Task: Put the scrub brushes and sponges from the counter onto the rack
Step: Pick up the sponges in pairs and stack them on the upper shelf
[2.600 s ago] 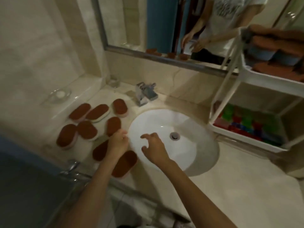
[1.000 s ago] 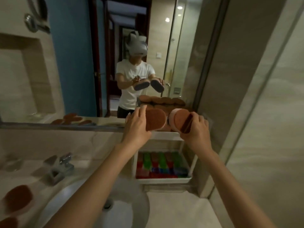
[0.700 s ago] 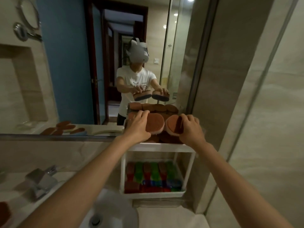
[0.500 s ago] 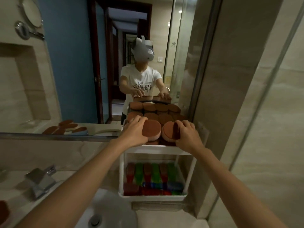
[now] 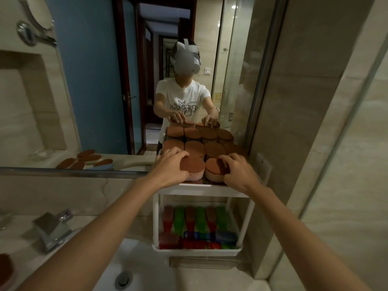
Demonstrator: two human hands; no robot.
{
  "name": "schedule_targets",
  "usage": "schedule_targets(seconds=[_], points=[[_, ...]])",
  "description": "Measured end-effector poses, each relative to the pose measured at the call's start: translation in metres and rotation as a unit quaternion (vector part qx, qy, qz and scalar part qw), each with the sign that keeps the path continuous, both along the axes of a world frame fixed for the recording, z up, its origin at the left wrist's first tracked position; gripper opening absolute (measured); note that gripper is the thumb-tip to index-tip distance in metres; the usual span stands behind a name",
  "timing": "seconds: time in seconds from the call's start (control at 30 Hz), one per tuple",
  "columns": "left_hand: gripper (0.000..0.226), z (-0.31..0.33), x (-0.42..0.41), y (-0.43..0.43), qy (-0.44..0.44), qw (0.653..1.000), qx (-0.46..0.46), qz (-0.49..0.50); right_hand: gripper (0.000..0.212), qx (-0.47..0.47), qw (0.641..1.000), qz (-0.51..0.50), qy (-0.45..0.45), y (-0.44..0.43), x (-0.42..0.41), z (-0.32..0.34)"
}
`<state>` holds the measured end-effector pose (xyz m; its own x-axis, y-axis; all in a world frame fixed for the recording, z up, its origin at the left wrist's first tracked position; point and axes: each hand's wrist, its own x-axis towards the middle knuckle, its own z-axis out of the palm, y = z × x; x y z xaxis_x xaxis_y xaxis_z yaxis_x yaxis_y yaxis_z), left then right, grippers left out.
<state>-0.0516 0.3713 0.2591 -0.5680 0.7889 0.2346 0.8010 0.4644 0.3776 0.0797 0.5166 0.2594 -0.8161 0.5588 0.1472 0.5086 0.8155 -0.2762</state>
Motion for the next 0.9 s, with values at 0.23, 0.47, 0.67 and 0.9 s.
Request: schedule_targets(seconds=[0.23,0.47,0.67,0.9], points=[[0.058,-0.009,-0.002,0.001,-0.009,0.999,0.027,-0.015,0.063,-0.003,1.000,-0.005,0.027,0.004,0.000,-0.012],[0.069,-0.019,0.002,-0.001,0.010,0.999,0.022,-0.027,0.065,0.010,0.998,0.018,0.055,0.008,0.008,-0.017],[0.050,-0.014,0.010,-0.007,0.026,0.988,0.147,0.031,0.054,0.086,0.976,0.040,0.194,-0.018,0.004,-0.024],[0.034,-0.031,0.018,-0.085,-0.021,0.937,0.301,0.178,0.038,0.006,0.937,0.210,0.280,-0.128,-0.026,-0.051]])
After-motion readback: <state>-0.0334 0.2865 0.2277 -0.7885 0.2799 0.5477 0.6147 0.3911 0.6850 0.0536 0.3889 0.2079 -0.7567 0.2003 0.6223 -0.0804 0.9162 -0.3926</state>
